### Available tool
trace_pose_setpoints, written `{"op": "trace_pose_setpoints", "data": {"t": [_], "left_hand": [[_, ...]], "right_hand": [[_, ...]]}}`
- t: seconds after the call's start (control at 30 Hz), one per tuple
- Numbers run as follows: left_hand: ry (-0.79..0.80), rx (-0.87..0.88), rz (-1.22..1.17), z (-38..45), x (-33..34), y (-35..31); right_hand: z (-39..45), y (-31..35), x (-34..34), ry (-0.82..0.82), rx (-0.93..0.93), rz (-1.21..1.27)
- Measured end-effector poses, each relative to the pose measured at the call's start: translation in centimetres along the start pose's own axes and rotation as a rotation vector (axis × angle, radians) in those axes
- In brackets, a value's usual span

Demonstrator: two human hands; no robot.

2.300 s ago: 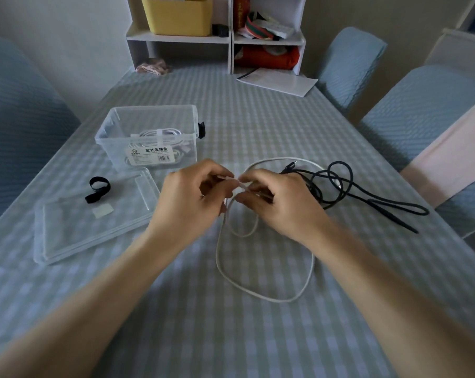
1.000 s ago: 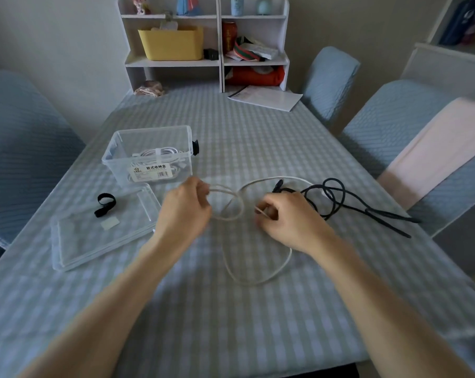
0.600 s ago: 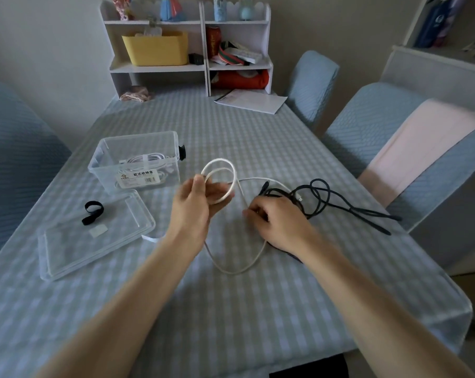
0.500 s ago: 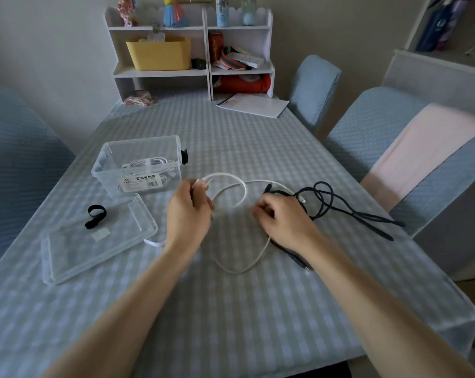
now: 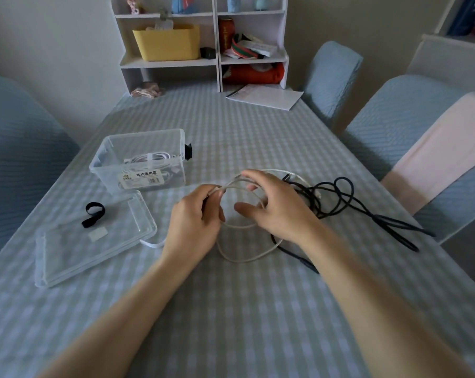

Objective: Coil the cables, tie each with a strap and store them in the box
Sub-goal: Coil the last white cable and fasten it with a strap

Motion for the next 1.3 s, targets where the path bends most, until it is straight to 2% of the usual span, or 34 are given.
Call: {"op": "trace_pose_setpoints", "data": {"t": [0.17,0.4,0.53,0.7,0.8,0.87,1.03,1.13,1.3], "left_hand": [[0.013,-0.047,-0.066,-0.4,0.4,0.1],[-0.019,-0.119,-0.188,-0.5,0.3,0.4],[-0.037,-0.120,-0.197,-0.8,0.0,0.2],[-0.038,-0.134,-0.161,-1.2,0.0,0.1],[-0.075,-0.142,-0.114,-1.0,-0.5,0.7],[-0.080,-0.123,-0.069,-1.0,-0.8,0.7],[0.042,-0.097,-0.025,-0.4,-0.3,-0.1],[0.123,-0.146,-0.040,0.4,-0.1,-0.5],[0.361,-0.060,0.410,1.9,1.2,-1.6]], "right_hand": [[-0.1,0.4,-0.6,-0.109,-0.146,-0.074],[-0.4,-0.8,-1.5,-0.183,-0.093,0.060],[-0.4,-1.5,-1.9,-0.201,0.008,0.134],[-0.9,-2.7,-1.8,-0.159,0.143,0.435],[-0.8,-2.5,-1.5,-0.036,0.072,0.652],[-0.8,-2.2,-1.6,-0.019,0.024,0.709],[-0.9,-1.9,-2.0,-0.142,0.026,0.507],[-1.0,-0.9,-1.8,-0.144,-0.010,0.437],[-1.1,0.8,-0.7,-0.053,-0.074,0.350]]}}
Point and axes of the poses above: each hand's wrist, its own z-axis towards the middle knuckle, its own x-axis out of the palm, y = z × x, the point moved 8 cm from there along z, towards the middle knuckle, and after that the axes turned 15 degrees about y, right-handed, at the moved point
